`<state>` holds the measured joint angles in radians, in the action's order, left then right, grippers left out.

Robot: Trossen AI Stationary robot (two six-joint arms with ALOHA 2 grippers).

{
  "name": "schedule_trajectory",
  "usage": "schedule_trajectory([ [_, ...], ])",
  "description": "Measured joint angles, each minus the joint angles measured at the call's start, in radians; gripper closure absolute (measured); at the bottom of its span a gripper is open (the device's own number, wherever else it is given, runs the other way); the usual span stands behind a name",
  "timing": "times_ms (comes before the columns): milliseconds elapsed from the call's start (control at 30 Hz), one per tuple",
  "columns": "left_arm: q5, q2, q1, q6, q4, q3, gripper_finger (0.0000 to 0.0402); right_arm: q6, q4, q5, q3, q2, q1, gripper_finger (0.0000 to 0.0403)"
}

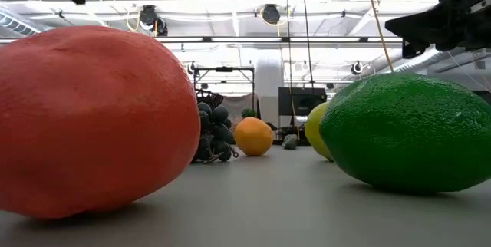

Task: Build produce basket
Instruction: Put the celery into the wire basket

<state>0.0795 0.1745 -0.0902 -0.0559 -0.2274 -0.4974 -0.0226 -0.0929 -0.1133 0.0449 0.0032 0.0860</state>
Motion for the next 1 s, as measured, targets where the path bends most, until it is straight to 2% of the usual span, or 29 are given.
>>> schedule_trajectory([
  [167,0.000,0.126,0.000,0.000,-0.109,-0.182,0.0396,0.100,0.000,-0.068,0.000,0.000,0.000,0.0403],
  [300,0.000,0.216,0.000,0.000,-0.165,-0.268,0.0399,0.148,0.000,-0.073,0.000,0.000,0.000,0.0403],
  [533,0.001,0.351,0.000,0.004,-0.177,-0.279,0.0391,0.214,0.017,-0.073,0.000,0.023,0.000,0.0403],
  [767,0.004,0.468,-0.034,-0.088,-0.184,-0.279,0.0398,0.226,-0.003,-0.073,0.000,0.106,0.000,0.0403],
  [1000,0.079,0.543,-0.076,-0.072,-0.091,-0.279,0.0399,0.272,-0.002,-0.070,0.048,0.187,0.001,0.0403],
])
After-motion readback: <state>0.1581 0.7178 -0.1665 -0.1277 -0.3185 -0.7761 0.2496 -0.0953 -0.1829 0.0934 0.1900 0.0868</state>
